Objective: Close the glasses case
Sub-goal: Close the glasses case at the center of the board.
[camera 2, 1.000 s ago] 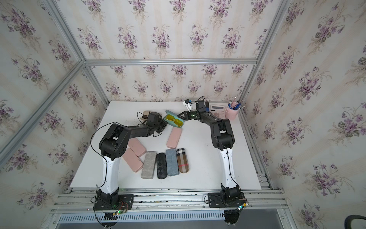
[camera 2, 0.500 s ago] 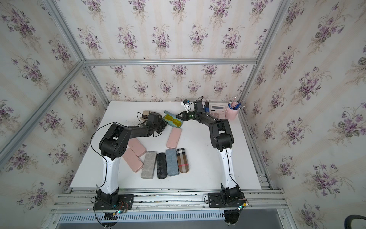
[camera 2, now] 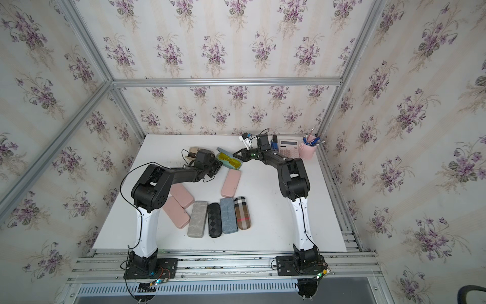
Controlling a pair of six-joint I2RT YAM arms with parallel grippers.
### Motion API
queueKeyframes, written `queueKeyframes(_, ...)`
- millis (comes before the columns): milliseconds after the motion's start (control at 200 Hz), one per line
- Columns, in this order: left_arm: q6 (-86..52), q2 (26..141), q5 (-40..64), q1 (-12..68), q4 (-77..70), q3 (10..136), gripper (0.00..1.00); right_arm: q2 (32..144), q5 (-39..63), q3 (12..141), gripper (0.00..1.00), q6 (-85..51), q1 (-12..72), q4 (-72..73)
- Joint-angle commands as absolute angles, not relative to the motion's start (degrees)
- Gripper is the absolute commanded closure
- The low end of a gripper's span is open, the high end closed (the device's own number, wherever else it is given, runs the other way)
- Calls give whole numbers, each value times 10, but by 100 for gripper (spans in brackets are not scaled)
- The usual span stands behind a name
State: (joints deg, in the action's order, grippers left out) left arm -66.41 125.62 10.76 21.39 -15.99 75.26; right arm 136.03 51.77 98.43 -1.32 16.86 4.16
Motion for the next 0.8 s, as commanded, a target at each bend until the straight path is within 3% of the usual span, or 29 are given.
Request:
queueKeyframes(0, -656, 1258, 109, 214, -128, 751, 71, 1365, 478, 980, 82, -6, 174, -20)
queueKeyframes(794, -657, 1259, 117, 214, -136, 748, 72, 1369, 451, 978, 82, 10, 185, -42)
